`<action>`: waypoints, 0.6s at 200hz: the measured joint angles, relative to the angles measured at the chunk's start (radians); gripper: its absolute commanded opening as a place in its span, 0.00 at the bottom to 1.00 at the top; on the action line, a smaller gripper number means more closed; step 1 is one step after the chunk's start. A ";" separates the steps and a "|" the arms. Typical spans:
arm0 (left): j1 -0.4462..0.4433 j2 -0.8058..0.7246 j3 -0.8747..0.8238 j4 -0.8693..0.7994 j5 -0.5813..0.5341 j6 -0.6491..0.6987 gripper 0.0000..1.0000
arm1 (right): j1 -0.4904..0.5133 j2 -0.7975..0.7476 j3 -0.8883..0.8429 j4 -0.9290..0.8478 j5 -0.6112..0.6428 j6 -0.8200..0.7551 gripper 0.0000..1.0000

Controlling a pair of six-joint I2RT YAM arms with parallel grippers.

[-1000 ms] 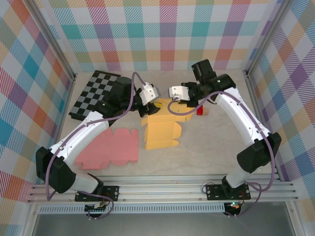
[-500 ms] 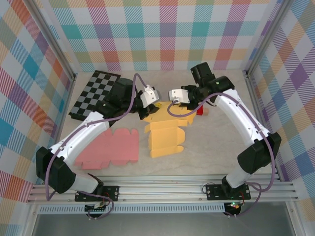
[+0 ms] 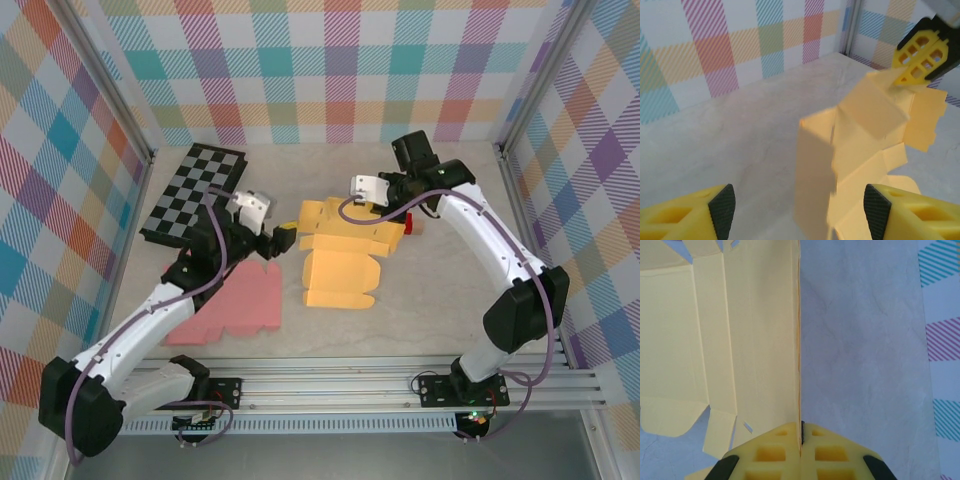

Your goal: Fold the paper box

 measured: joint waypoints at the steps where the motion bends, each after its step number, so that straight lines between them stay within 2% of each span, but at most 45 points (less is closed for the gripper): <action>1: 0.000 -0.001 -0.008 0.006 -0.003 -0.011 0.66 | 0.000 0.000 -0.001 0.001 -0.001 0.000 0.00; 33: 0.004 -0.002 -0.188 0.109 -0.085 -0.192 0.68 | -0.025 -0.002 -0.026 0.027 -0.018 0.018 0.00; 54: 0.027 -0.005 -0.281 0.144 -0.095 -0.274 0.68 | -0.033 -0.022 -0.061 0.035 -0.062 0.011 0.00; 83: 0.050 0.022 -0.299 0.218 -0.025 -0.341 0.68 | -0.044 -0.077 -0.095 0.035 -0.154 -0.007 0.00; 120: 0.050 0.045 -0.286 0.288 0.095 -0.356 0.68 | -0.045 -0.132 -0.114 0.039 -0.227 -0.013 0.00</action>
